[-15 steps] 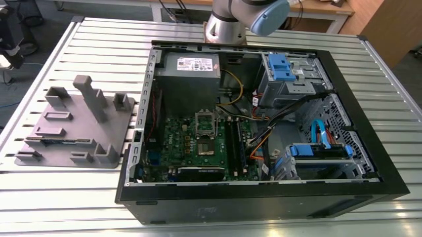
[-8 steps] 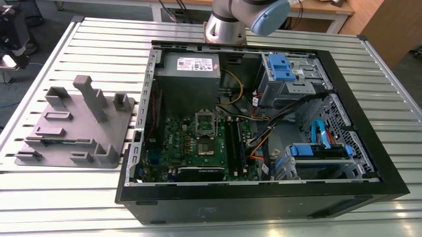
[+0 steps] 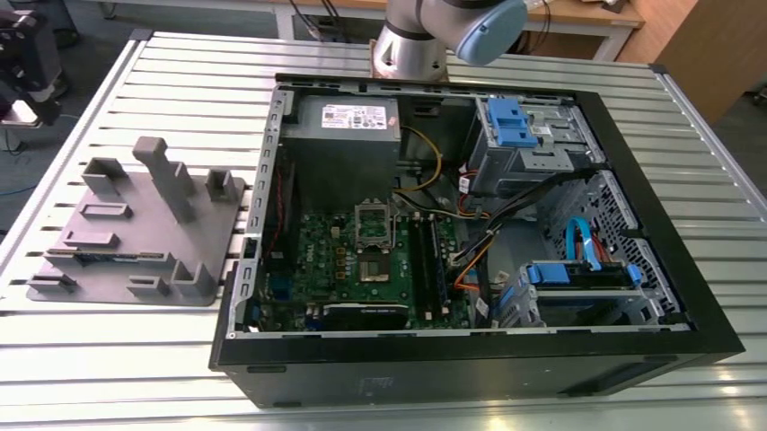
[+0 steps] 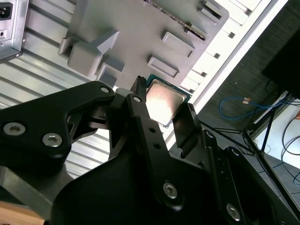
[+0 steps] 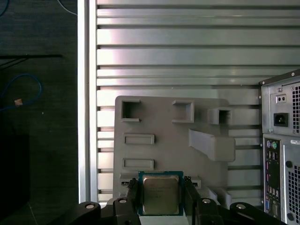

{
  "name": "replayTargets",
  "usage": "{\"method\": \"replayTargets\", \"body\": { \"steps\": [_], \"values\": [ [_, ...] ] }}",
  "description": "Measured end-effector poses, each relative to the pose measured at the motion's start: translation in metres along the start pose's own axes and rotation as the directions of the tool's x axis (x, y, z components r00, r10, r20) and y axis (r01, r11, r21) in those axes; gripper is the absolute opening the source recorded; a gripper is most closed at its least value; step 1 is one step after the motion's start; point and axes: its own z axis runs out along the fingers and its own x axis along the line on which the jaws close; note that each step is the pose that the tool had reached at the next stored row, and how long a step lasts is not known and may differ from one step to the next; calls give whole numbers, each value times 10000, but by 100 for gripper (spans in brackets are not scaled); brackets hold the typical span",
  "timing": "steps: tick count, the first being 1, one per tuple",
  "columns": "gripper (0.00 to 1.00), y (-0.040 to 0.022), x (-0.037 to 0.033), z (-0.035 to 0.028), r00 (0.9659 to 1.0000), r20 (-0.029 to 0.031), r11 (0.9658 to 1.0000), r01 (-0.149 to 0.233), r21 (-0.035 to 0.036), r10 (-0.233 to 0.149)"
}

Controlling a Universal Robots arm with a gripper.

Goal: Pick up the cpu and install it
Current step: 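Pick up the cpu and move it towards the insertion slot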

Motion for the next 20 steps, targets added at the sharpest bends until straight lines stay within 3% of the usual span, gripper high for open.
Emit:
{"method": "replayTargets", "body": {
  "steps": [20],
  "values": [
    [47,4,-125,3,10000,-1,10000,0,0,0]
  ]
}}
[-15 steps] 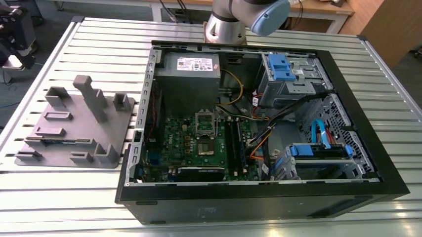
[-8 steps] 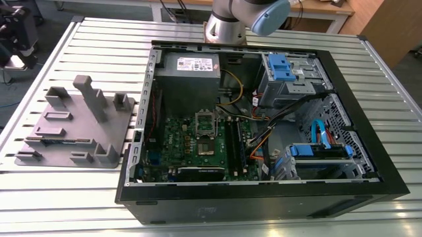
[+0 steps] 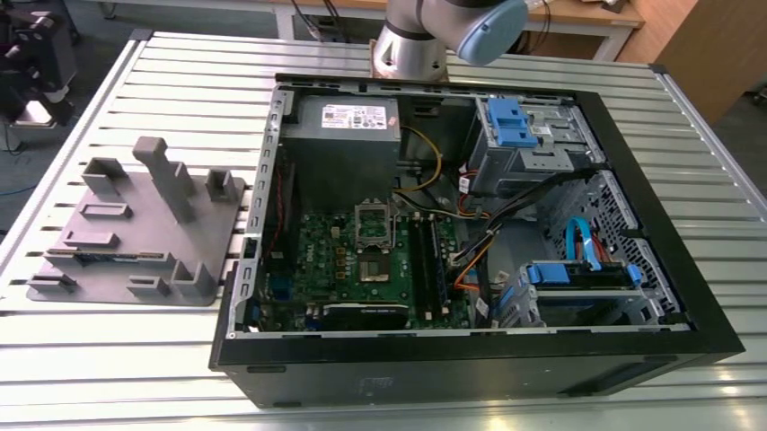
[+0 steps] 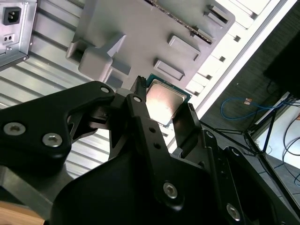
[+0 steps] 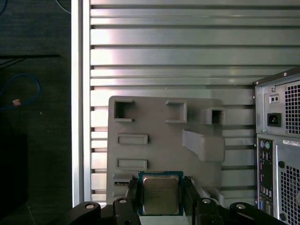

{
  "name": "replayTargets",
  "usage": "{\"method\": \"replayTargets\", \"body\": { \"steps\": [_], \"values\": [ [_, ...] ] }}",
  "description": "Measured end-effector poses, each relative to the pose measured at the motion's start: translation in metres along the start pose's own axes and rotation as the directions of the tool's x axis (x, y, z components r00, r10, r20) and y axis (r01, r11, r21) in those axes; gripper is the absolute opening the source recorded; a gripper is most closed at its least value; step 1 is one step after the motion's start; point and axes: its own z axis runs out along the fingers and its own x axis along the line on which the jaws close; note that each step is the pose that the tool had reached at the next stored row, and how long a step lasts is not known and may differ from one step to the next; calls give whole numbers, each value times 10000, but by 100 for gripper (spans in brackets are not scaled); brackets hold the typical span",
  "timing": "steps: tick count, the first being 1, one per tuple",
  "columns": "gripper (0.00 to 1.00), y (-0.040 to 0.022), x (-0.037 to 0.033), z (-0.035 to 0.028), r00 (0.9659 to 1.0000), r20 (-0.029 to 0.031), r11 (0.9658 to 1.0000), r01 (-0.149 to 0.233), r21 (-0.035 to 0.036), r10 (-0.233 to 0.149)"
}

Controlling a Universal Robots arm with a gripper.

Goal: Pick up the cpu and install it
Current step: 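Pick up the cpu and move it towards the insertion slot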

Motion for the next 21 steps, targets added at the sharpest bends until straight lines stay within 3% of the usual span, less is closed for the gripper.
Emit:
{"method": "replayTargets", "body": {
  "steps": [21],
  "values": [
    [47,5,-153,4,10000,0,10000,0,0,0]
  ]
}}
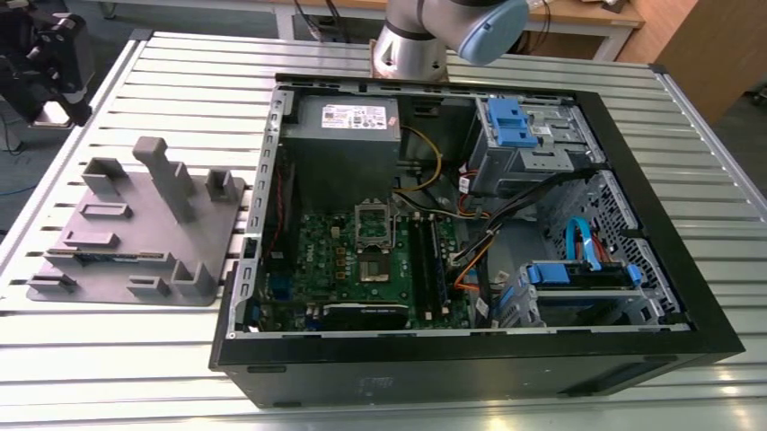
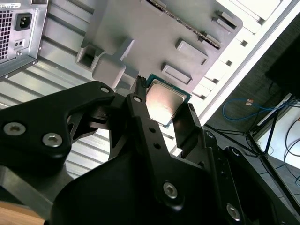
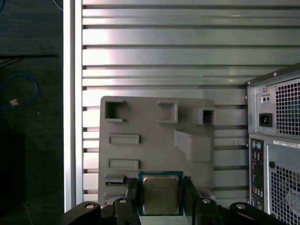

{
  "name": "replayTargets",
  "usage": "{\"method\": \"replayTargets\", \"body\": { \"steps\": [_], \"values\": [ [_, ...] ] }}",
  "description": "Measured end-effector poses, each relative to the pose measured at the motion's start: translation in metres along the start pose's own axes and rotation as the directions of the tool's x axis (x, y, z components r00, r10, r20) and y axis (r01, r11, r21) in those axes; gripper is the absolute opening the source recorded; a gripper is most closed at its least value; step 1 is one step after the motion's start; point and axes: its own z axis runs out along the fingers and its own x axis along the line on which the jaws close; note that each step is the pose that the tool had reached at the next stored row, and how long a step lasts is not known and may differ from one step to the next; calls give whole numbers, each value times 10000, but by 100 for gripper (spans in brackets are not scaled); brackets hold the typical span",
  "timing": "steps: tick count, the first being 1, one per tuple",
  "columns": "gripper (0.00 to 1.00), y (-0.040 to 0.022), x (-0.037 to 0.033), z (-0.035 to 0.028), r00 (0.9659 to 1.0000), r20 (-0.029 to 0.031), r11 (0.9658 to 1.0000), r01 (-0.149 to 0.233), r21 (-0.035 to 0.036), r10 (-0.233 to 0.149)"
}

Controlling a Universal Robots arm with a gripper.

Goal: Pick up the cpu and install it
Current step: 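Pick up the cpu and move it towards the insertion slot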

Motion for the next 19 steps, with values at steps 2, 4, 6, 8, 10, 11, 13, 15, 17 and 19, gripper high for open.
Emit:
{"method": "replayTargets", "body": {
  "steps": [2,4,6,8,10,11,13,15,17,19],
  "values": [
    [47,0,-12,0,10000,0,10000,0,0,0],
    [47,1,-25,1,10000,0,10000,0,0,0],
    [47,1,-36,1,10000,0,10000,0,0,0],
    [47,1,-47,1,10000,0,10000,0,0,0],
    [47,2,-57,1,10000,0,10000,0,0,0],
    [47,2,-62,2,10000,0,10000,0,-1,0],
    [47,2,-72,2,10000,0,10000,0,-1,0],
    [47,2,-82,2,10000,0,10000,0,0,0],
    [47,3,-93,2,10000,0,10000,0,0,0],
    [47,3,-102,4,10000,1,10000,0,-1,0]
  ]
}}
